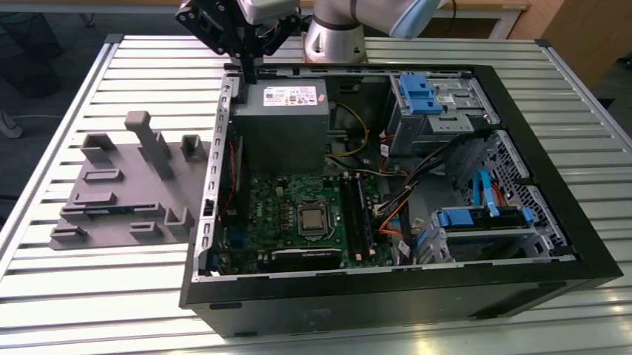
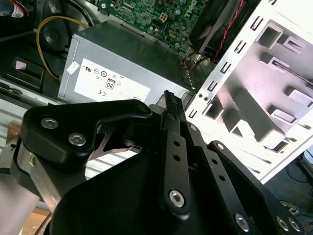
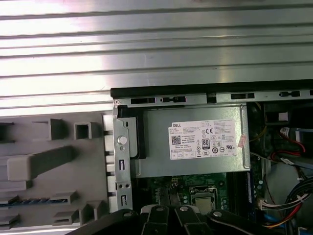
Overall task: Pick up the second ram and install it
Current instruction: 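Reach for the second ram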
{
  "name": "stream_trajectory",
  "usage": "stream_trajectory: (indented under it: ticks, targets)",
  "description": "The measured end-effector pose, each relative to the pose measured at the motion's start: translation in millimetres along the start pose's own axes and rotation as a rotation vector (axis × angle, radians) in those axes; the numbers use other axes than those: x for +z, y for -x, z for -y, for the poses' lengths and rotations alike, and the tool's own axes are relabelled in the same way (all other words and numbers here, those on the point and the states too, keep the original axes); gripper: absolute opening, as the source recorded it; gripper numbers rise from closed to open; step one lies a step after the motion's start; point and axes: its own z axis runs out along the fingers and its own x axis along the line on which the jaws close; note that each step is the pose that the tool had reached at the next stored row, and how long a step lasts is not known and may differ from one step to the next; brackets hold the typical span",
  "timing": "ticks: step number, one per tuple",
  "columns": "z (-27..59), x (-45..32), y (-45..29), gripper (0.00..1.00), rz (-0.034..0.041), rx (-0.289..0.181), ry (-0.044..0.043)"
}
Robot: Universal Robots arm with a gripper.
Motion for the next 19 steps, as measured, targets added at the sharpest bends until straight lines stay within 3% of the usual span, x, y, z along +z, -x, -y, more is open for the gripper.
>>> stream_trajectory:
  ticks: [19]
  targets:
    - [0.6,0.3,-8.1,0.11,0.0,0.0,0.0]
